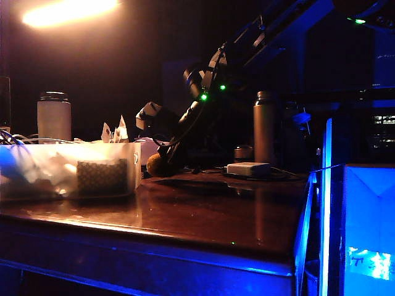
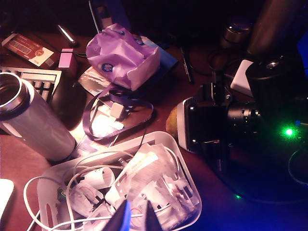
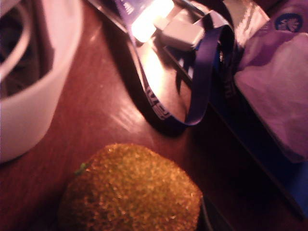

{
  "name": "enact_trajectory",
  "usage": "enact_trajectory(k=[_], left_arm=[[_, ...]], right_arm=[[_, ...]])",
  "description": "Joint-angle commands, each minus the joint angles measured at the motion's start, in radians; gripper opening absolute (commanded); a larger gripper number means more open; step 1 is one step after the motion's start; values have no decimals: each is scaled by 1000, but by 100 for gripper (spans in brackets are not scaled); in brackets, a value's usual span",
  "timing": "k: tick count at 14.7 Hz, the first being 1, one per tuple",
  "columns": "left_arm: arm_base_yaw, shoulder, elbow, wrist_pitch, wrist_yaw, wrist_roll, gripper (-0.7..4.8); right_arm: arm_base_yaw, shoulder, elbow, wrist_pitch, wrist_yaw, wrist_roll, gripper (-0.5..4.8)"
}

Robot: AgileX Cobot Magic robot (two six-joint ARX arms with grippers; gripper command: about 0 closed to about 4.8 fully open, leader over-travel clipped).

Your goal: Pick up the kiwi and place it into the translucent box.

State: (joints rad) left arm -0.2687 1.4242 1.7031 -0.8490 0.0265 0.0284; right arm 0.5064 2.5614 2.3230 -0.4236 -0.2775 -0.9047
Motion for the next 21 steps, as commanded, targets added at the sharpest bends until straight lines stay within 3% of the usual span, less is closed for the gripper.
enact_trajectory(k=[1,9,11,13,21], left_arm=[[-1,-3,2,12,4,-3,51],[-1,-3,2,32,0,-3,51],[-1,-3,2,70,-1,-3,51],[-1,-3,2,86,-1,-3,51],[-1,-3,2,70,0,-3,51]], right_arm=[[3,-22,6,21,-3,15,295],[-22,-211,6,-22,-22,76,295],[-21,-265,6,-21,-208,230,295],[-11,-272,6,-15,-321,299,295],[135,-209,5,50,-348,336,295]])
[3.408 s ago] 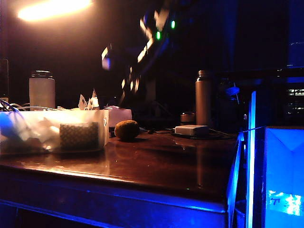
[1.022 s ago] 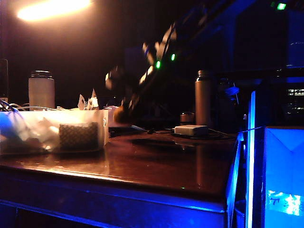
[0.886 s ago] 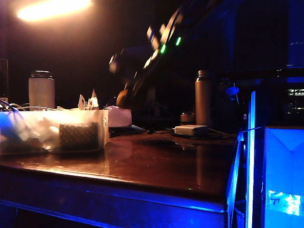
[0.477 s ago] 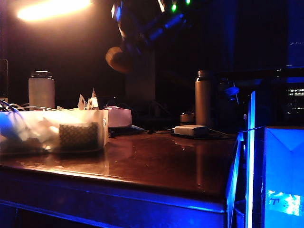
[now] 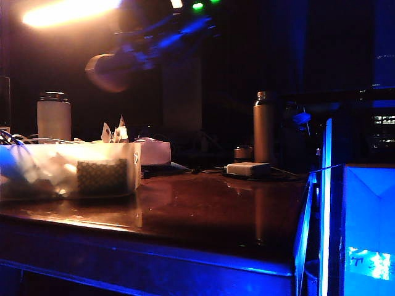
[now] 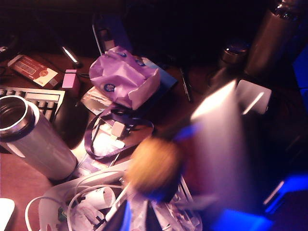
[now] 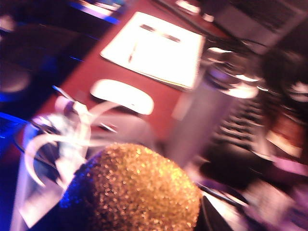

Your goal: Pick up the kiwi and place it into the translucent box.

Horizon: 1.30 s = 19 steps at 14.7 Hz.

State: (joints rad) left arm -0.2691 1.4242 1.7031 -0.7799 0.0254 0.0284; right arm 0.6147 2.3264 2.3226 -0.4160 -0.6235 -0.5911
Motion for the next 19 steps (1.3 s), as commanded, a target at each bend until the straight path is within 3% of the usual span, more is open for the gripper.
enact_trajectory(k=[1,4,5,6,8,9,12,13,14,17,18,19], left_arm=[[0,-4,2,-6,1,-3,51],[0,-5,2,-26,2,-3,51],[0,-5,2,-28,2,-3,51],[0,-5,2,-33,2,-3,51],[0,-6,2,-50,2,-3,51],[0,-6,2,-58,1,-3,51],[0,-6,2,-58,0,-3,51],[0,-6,2,-56,0,-3,51],[0,-6,2,-54,0,-3,51],[0,-10,2,-51,34,1,45],[-1,-19,2,-48,51,-3,-2],[-1,-33,2,-48,50,-3,-5]], right_arm=[[42,42,5,53,0,23,295],[63,89,5,57,4,23,310],[63,90,5,52,26,26,385],[63,89,5,55,43,34,416],[59,84,6,48,108,40,422],[51,75,6,41,137,40,396],[11,14,6,-23,283,40,153],[-14,-20,6,-64,325,43,46],[-39,-53,6,-101,349,49,-5],[-112,-206,6,-191,372,121,-5],[-114,-262,6,-207,404,121,-5],[-114,-322,6,-220,460,121,-5]])
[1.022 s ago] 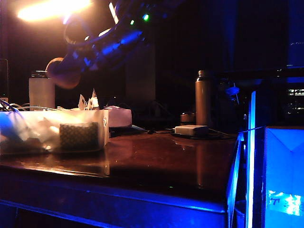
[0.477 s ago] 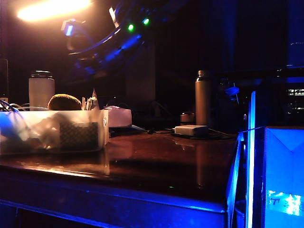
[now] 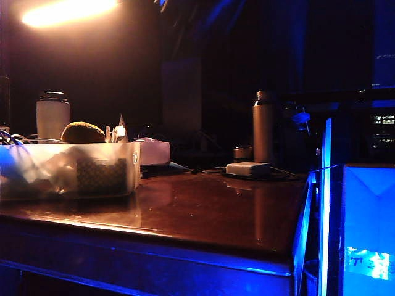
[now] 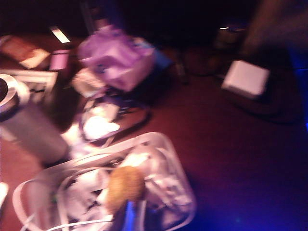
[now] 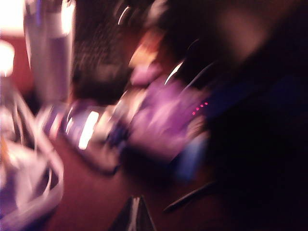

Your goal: Pick up the kiwi and place it into the translucent box.

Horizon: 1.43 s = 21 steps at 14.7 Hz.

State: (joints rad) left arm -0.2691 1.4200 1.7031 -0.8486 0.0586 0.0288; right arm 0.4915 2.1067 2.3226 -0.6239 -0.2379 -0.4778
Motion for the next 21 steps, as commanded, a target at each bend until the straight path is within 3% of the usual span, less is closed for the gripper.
enact_trajectory(k=[1,5,7,11,13,15,17,21], left_arm=[[-2,-46,2,18,18,-3,-5],[-2,-209,2,-62,81,-3,-5],[-2,-342,2,-171,88,-33,-5],[-2,-589,0,-382,77,-95,-5],[-1,-690,-19,-465,76,-88,-5],[-1,-800,-121,-492,77,-85,-5],[-1,-928,-316,-466,77,-85,-5],[-1,-1200,-726,-240,166,-90,-5]], right_arm=[[9,-166,6,-35,112,7,-5],[9,-480,6,-196,132,64,-5],[10,-655,6,-297,135,142,-5],[10,-850,1,-403,167,165,-5],[10,-897,-62,-501,170,181,-5],[10,-965,-246,-462,129,224,-5],[12,-1073,-513,-320,101,280,-5],[13,-1374,-1117,59,106,374,-5]])
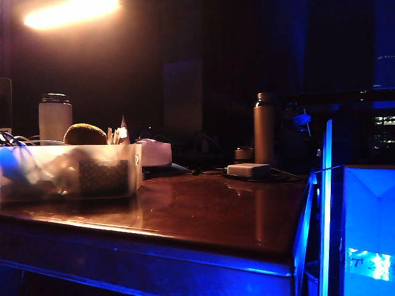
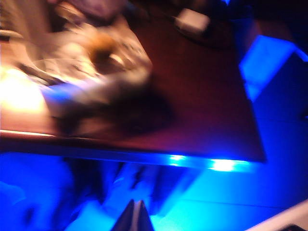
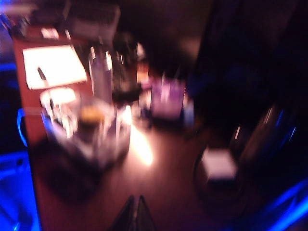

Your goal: Pick up the kiwi and place it into the translucent box.

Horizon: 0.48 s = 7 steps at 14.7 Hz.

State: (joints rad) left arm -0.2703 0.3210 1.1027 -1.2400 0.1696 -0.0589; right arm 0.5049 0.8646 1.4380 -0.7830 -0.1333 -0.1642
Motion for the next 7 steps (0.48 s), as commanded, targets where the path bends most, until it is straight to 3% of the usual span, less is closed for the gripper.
enact_trajectory(k=[1,3,7], left_arm=[[0,-158,-199,214,52,-1,-5],[0,-211,-296,299,79,-1,-5],[0,-216,-485,492,195,-2,-5]], right_arm=[[-1,-229,-395,342,15,113,-5],[-1,-409,-697,550,94,118,-5],[-2,-615,-1029,578,168,120,-5]])
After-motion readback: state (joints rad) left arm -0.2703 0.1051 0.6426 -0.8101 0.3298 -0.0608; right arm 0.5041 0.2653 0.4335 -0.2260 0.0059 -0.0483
